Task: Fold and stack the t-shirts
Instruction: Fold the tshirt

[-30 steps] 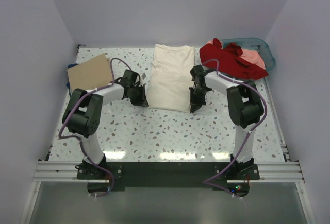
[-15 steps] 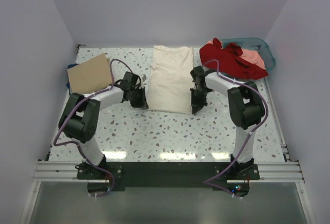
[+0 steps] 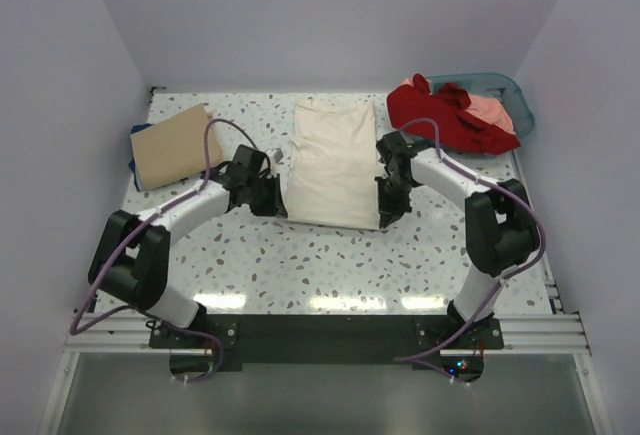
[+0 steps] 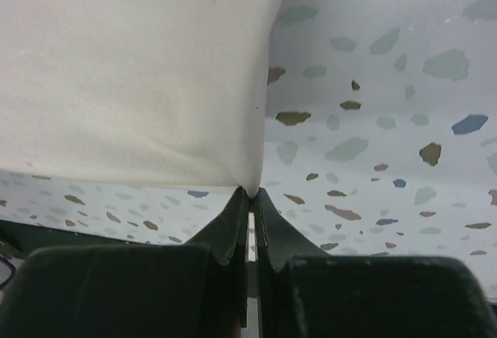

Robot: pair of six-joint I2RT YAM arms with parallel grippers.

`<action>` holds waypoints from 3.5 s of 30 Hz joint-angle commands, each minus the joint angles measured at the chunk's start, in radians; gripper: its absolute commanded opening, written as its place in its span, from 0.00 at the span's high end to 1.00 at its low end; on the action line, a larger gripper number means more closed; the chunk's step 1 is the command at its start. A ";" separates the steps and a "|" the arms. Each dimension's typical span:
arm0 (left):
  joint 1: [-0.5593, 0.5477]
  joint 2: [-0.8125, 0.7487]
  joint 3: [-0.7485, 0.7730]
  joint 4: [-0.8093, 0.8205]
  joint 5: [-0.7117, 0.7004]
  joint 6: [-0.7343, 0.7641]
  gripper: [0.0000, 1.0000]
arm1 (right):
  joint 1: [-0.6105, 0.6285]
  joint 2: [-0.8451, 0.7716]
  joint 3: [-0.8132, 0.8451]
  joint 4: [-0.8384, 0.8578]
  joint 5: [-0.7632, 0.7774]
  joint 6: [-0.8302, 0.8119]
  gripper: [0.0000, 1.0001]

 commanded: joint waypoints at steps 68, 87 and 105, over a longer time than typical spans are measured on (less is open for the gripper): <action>0.182 0.507 0.848 -0.057 0.122 0.001 1.00 | -0.116 0.481 1.002 -0.216 0.084 -0.007 1.00; 0.186 0.630 0.906 0.064 0.067 0.029 1.00 | -0.136 0.599 1.111 -0.156 0.107 -0.007 1.00; 0.189 0.487 0.765 0.165 -0.043 0.059 0.27 | -0.130 0.480 1.007 -0.037 0.061 -0.094 0.24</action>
